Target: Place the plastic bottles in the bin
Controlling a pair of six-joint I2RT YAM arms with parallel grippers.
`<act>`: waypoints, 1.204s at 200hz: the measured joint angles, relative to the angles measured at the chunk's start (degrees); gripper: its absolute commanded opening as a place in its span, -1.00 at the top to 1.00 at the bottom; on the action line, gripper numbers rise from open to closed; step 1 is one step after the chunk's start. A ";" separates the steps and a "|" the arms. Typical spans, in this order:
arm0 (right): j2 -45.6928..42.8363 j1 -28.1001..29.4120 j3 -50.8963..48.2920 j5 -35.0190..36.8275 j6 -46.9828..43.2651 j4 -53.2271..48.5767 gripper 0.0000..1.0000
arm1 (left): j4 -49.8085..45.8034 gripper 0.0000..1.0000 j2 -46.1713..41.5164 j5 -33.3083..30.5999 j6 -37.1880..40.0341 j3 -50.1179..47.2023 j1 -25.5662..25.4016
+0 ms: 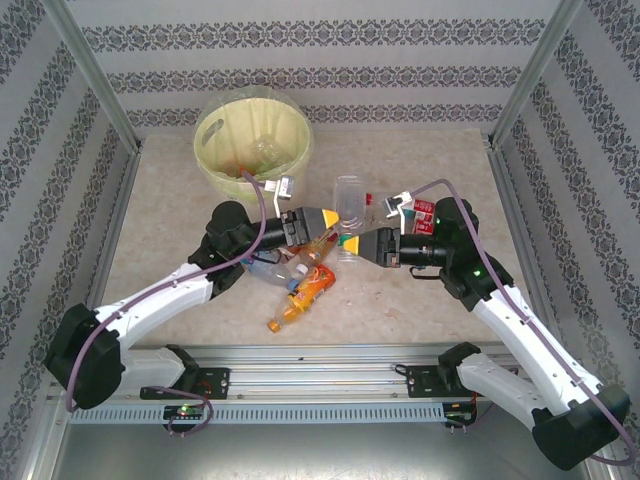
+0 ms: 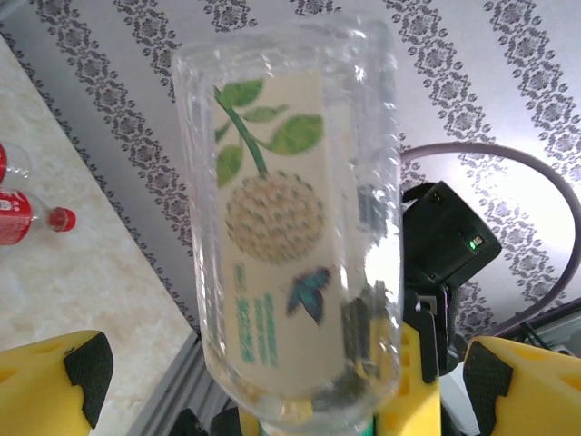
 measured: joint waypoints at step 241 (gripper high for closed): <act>-0.96 4.26 0.59 2.82 -3.21 -2.97 -0.79 | 6.32 -0.07 1.57 5.44 -6.93 2.99 2.43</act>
